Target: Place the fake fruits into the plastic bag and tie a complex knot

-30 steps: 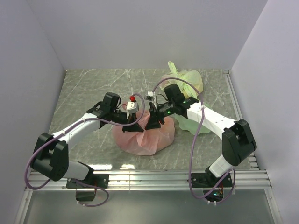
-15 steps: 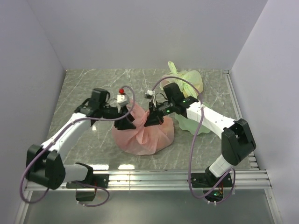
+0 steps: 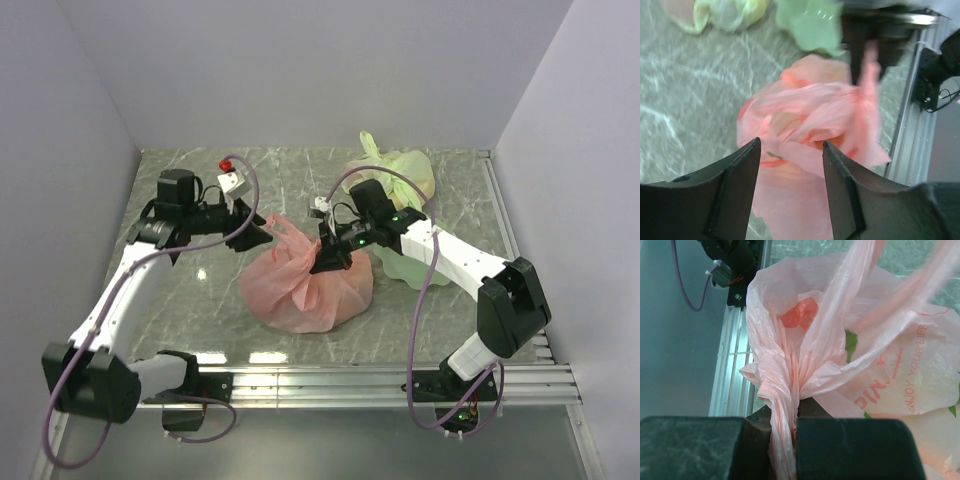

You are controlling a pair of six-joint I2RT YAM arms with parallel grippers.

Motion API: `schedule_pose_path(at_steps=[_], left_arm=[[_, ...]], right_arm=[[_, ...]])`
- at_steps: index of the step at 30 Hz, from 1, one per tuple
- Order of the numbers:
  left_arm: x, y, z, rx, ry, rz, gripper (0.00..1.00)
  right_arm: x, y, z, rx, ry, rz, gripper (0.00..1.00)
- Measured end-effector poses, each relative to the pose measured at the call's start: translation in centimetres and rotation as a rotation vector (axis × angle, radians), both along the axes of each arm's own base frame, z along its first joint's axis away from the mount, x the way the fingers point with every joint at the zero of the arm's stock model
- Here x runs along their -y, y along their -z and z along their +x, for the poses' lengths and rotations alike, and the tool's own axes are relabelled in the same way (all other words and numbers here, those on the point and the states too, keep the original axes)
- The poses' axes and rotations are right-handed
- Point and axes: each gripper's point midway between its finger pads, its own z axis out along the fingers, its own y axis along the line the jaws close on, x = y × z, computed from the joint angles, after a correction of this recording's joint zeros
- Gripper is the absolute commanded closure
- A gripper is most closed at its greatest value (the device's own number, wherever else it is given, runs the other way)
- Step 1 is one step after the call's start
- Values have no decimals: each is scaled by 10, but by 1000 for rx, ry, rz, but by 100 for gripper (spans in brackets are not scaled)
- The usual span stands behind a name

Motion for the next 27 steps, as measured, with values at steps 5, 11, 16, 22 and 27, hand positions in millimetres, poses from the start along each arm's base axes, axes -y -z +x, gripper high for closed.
schedule_pose_path(at_steps=[5,11,16,22,27], left_arm=[[-3,25,19,-106,-39,6,39],[1,22,21,-123,-13,-36,28],[8,16,18,-153,37,-97,33],[10,39,22,-265,48,-95,68],[11,43,18,-315,77,-96,99]], right_arm=[[1,3,-4,14,-21,-7,100],[1,4,-8,24,-43,-9,100],[3,4,-10,35,-59,-11,100],[3,4,-10,38,-63,-11,100],[0,2,-5,27,-34,-8,100]])
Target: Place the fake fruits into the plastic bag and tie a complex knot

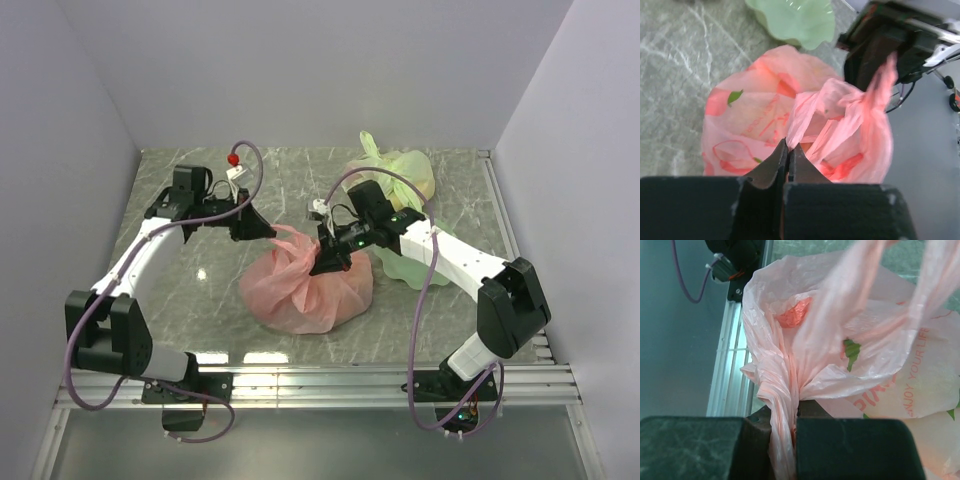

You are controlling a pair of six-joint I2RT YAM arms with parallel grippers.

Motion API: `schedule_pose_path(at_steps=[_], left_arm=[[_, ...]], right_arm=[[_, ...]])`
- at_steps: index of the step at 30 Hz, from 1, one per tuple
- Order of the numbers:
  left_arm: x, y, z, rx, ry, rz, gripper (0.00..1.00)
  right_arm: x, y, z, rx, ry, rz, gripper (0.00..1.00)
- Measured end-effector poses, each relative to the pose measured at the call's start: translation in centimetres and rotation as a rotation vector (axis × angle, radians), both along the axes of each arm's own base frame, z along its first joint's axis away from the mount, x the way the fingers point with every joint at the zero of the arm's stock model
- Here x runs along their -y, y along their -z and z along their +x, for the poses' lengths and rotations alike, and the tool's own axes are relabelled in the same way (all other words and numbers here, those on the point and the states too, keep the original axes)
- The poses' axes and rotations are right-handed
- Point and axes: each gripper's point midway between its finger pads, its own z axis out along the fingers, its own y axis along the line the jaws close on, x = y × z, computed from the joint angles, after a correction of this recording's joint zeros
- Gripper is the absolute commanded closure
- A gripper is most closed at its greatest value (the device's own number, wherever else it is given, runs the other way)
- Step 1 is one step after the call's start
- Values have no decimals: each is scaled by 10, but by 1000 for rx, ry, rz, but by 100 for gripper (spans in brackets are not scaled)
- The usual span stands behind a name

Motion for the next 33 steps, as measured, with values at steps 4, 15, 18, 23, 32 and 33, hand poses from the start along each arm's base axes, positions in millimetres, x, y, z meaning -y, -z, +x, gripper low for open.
schedule_pose_path(at_steps=[4,15,18,23,32,33], left_arm=[[0,-25,-11,66,15,-22,100],[30,-51,-98,244,138,12,99],[52,-20,-119,181,177,70,100],[88,30,-125,124,123,214,100],[67,119,-60,-91,-261,454,100],[62,119,-53,-93,-301,452,100]], right_arm=[[-3,-3,8,-53,68,-1,100],[-9,-2,47,-410,362,1,100],[-11,-4,49,-482,412,0,100],[-15,-5,48,-575,463,-1,100],[-1,21,34,-696,567,-38,100],[0,20,31,-701,573,-25,100]])
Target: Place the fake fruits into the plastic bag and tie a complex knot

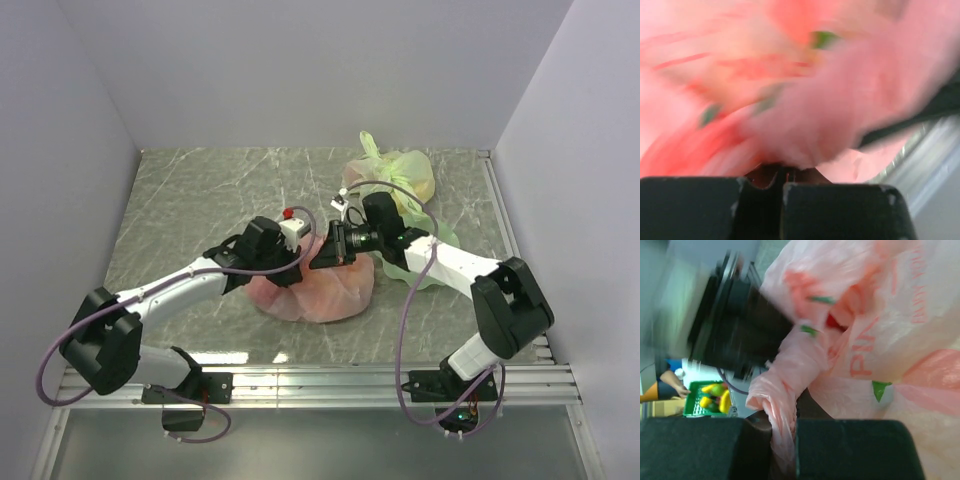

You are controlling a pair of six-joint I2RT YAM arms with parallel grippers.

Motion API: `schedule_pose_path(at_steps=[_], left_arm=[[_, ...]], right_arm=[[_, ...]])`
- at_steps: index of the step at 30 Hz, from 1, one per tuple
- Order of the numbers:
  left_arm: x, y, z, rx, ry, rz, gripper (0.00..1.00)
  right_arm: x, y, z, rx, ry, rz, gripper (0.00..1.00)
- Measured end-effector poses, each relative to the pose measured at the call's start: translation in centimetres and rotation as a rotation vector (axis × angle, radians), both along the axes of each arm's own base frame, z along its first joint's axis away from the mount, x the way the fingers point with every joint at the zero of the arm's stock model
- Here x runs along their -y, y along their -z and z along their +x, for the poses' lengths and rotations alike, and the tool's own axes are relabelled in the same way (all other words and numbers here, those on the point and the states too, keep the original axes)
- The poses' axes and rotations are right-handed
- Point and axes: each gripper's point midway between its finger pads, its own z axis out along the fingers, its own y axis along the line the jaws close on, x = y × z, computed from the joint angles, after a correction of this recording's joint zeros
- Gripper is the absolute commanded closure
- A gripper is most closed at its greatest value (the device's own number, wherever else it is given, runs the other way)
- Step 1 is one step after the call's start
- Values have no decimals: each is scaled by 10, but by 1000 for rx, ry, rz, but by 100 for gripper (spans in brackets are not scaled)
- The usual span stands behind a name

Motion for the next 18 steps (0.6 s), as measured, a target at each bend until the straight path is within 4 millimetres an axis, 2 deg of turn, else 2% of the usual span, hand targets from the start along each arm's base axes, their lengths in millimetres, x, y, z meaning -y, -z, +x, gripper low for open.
schedule_pose_path(at_steps=[4,11,18], left_arm=[[-5,-11,13,54,-57,-27,100],[-10,-26,20,91,-70,-99,100],[-42,-47,38,86,-129,-227,100]], right_arm=[[-3,-12,-5,-4,23,58,100],[-19,-37,-6,-26,38,156,100],[-25,-43,-11,-68,41,194,100]])
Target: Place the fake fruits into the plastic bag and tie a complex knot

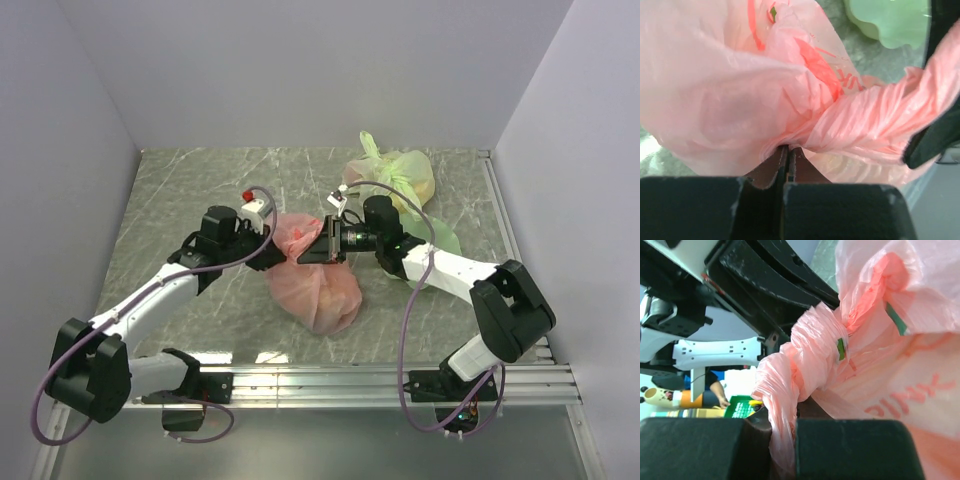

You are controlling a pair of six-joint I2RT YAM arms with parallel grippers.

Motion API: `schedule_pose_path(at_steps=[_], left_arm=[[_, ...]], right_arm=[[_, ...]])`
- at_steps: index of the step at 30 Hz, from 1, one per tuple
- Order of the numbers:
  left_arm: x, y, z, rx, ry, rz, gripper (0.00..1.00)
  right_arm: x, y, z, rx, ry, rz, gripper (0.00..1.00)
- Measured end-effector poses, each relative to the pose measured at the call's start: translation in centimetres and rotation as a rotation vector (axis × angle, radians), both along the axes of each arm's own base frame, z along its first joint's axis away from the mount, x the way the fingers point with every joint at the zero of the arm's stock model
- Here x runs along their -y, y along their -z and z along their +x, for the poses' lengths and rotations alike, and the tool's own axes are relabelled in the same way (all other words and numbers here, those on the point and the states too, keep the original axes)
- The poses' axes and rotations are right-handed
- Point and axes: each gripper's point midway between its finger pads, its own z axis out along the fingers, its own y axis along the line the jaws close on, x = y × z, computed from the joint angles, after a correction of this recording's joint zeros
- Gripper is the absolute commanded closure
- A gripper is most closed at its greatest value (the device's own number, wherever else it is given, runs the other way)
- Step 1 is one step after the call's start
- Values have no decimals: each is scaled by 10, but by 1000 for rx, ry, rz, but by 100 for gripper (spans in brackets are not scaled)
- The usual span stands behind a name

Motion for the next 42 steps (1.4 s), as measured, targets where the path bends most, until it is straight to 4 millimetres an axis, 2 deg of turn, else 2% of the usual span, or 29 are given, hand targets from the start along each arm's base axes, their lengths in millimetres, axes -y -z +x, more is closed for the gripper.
schedule_pose_path(at_steps=[6,9,14,20,25,28,31,34,41,42], left_arm=[[5,-4,-18,-35,90,-81,100],[13,-7,-29,-61,142,-118,100],[31,-9,-36,-85,169,-180,100],[33,-3,-18,-129,52,-228,100],[21,-18,1,-125,-12,-320,100],[15,-31,1,-124,9,-371,100],[20,-42,-10,-112,66,-404,100],[33,-45,-26,-112,139,-413,100],[53,-24,-47,-173,221,-415,100],[55,-21,-49,-186,233,-417,100]], right_arm=[[-4,-3,-5,-6,-12,16,100],[-6,-4,-7,-5,-21,19,100],[-14,-4,-13,-2,-41,29,100],[-19,-6,-15,-10,-34,36,100],[-22,-8,-19,-9,-42,41,100],[-24,-10,-20,-4,-48,46,100],[-29,-14,-18,5,-59,54,100],[-35,-19,-15,15,-74,65,100],[-36,-18,-20,13,-123,62,100],[-36,-16,-21,14,-124,54,95]])
